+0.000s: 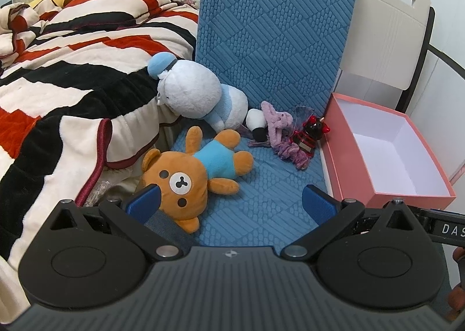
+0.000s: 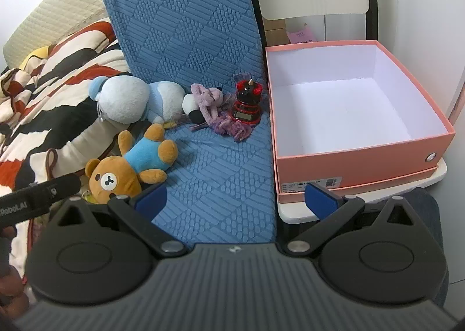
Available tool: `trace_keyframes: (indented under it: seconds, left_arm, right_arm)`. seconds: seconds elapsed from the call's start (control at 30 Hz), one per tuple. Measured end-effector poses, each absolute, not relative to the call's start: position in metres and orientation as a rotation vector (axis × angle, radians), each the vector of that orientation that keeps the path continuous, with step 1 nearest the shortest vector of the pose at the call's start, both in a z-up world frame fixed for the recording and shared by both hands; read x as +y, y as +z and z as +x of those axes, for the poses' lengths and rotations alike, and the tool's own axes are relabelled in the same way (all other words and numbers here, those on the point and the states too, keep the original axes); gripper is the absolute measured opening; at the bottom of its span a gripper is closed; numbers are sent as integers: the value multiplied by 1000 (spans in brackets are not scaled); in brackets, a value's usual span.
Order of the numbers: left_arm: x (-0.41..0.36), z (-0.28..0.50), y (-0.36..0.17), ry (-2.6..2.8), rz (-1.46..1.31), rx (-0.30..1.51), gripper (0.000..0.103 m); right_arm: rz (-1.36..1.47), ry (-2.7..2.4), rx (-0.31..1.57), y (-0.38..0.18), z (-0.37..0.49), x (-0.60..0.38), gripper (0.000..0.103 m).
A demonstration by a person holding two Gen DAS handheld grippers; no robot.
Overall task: Organize objects
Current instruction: 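Reach the left tool toward the orange bear while the right tool approaches the pink bunny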
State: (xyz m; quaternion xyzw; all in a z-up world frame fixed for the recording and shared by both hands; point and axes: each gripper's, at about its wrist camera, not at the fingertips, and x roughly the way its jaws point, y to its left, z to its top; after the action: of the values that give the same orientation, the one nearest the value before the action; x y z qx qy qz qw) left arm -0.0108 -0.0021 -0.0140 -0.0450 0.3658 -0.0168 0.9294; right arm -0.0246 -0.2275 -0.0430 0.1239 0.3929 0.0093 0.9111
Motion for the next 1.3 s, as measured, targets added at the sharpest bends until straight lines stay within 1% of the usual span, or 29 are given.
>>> trace_keyframes:
  seconds: [0.63,0.9,1.13,1.3]
  left_arm:
    - [-7,-4,-31,-15,-58,758,103]
    - [-11,7,-44,8,60,770,103]
    - [-16,21,-58,-5,99,793,103]
    - [-25,30,-70,-4,200,793,103]
  right_arm:
    - [229,99,847,-56,-8,-232,103]
    - [224,138,834,-70,7,-235,103]
    - [212,179,771,-78,29,-236,103]
    - [211,240,728,-81,44,-233,103]
